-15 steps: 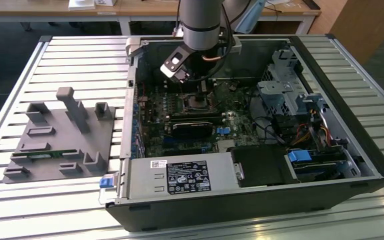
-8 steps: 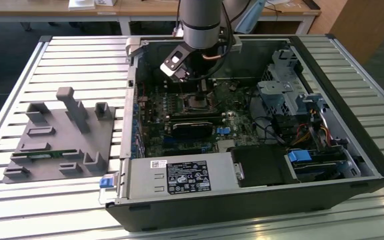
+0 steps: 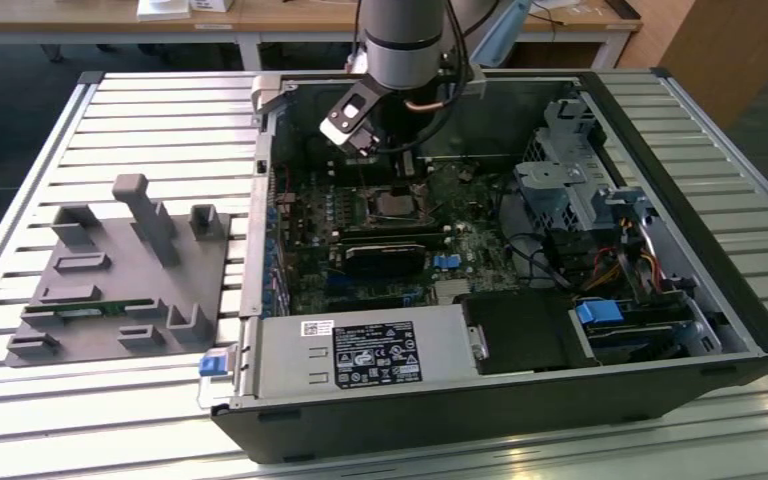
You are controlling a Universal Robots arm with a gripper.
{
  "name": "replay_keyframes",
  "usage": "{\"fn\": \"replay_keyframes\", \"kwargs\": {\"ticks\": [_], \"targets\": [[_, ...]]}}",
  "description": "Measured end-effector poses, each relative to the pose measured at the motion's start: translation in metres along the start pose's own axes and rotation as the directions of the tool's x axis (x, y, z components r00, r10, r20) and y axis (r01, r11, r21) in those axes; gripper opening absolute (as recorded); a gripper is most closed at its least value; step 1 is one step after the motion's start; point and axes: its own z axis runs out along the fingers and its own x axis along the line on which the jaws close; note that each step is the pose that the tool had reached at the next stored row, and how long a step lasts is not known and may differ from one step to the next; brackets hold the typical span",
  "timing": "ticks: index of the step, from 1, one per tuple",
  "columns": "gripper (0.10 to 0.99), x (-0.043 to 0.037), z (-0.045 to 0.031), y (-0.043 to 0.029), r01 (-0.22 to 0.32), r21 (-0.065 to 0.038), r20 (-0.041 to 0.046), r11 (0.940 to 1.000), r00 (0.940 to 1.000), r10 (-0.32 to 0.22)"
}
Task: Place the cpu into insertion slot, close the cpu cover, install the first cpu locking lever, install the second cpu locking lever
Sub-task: 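Close the cpu cover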
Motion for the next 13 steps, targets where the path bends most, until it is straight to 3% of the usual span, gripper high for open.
{"fn": "replay_keyframes", "kwargs": {"ticks": [13], "targets": [[0.106, -0.0003, -0.0132, 0.0011, 0.0, 0.002, -0.0002, 1.0, 1.0, 0.0]]}}
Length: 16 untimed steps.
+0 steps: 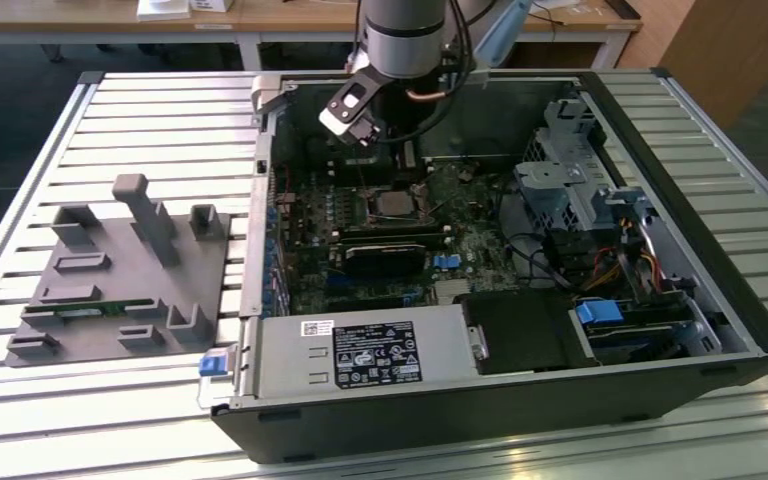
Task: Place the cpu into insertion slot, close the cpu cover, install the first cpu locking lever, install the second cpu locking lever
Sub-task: 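Close the cpu cover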
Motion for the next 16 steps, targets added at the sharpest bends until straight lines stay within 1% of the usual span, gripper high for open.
{"fn": "replay_keyframes", "kwargs": {"ticks": [2, 4, 8, 10, 13, 16], "targets": [[0.106, 0.0, -0.0023, 0.0001, 0.0, 0.0, -0.0001, 1.0, 1.0, 0.0], [0.106, -0.0001, -0.0064, 0.0004, 0.0, 0.0, -0.0001, 1.0, 1.0, 0.0], [0.106, -0.0004, -0.0196, 0.0011, 0.0, 0.0, -0.0017, 1.0, 1.0, 0.0], [0.106, -0.0004, -0.024, 0.0014, 0.0, 0.0, -0.0028, 1.0, 1.0, 0.0], [0.106, -0.0014, -0.0242, 0.0015, 0.0, 0.0, -0.0036, 1.0, 1.0, 0.0], [0.106, -0.0058, -0.0242, 0.0013, -0.001, 0.0, -0.0033, 1.0, 1.0, 0.001]]}}
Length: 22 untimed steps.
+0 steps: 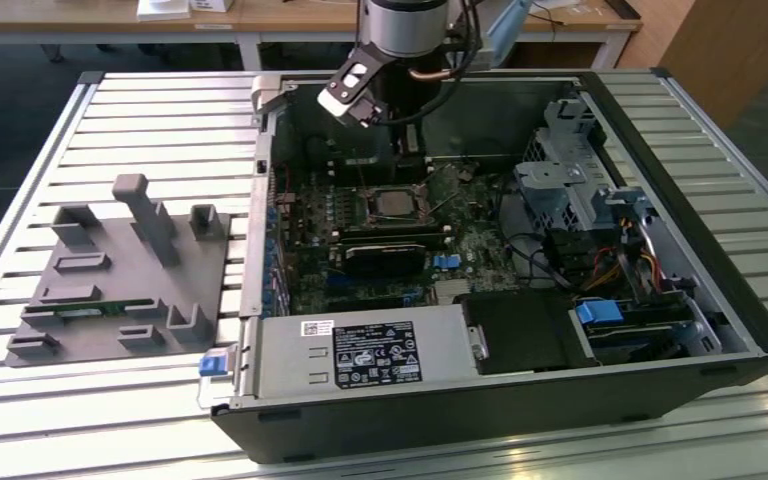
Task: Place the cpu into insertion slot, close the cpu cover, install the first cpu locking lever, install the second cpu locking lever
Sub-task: 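Close the cpu cover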
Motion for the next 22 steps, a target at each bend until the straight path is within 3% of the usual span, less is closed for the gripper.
{"fn": "replay_keyframes", "kwargs": {"ticks": [4, 8, 15, 22], "targets": [[0.106, -0.0039, 0.0002, 0.0009, -0.001, 0.001, -0.0005, 1.0, 1.0, 0.001], [0.106, -0.0042, 0.0004, 0.0075, -0.001, 0.008, -0.0029, 1.0, 1.0, 0.001], [0.106, -0.0042, -0.0066, 0.01, -0.001, 0.009, -0.007, 1.0, 1.0, 0.001], [0.106, -0.0046, -0.0056, 0.0287, -0.002, 0.01, -0.0204, 0.9999, 0.9998, 0.002]]}}
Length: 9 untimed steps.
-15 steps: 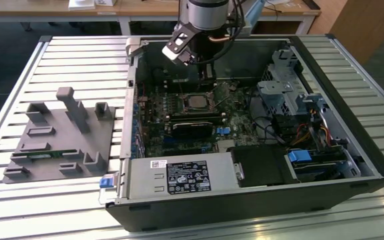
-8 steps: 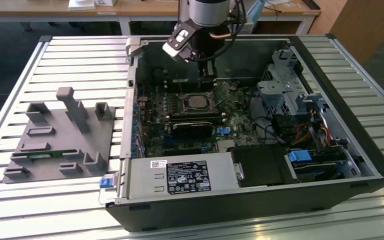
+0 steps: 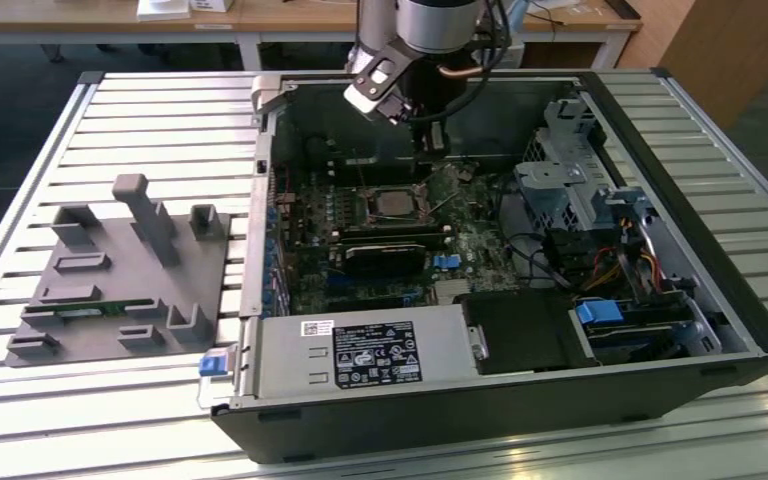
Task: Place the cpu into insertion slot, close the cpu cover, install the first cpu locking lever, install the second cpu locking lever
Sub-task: 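Close the cpu cover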
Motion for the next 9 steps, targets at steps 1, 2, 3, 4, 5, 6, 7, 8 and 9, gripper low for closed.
{"fn": "replay_keyframes", "kwargs": {"ticks": [1, 2, 3, 4, 5, 6, 7, 8, 9], "targets": [[0.106, 0.0, 0.0001, 0.0026, 0.0, 0.0, -0.004, 1.0, 1.0, 0.0], [0.106, 0.0, 0.0003, 0.0051, 0.0, 0.0, -0.0068, 1.0, 1.0, 0.0], [0.106, 0.0, 0.0005, 0.0077, 0.0, 0.001, -0.0078, 1.0, 1.0, 0.0], [0.106, -0.0001, 0.0006, 0.0109, 0.0, 0.001, -0.008, 1.0, 1.0, 0.0], [0.106, -0.0001, 0.0008, 0.0141, -0.001, 0.001, -0.0081, 1.0, 1.0, 0.001], [0.106, -0.0001, 0.001, 0.0171, 0.0, 0.002, -0.0081, 1.0, 1.0, 0.0], [0.106, -0.0001, 0.0013, 0.0201, 0.0, 0.002, -0.0082, 1.0, 1.0, 0.0], [0.106, -0.0002, 0.0016, 0.023, 0.0, 0.003, -0.0087, 1.0, 1.0, 0.0], [0.106, -0.0002, 0.002, 0.0257, -0.001, 0.004, -0.0093, 1.0, 1.0, 0.001]]}}
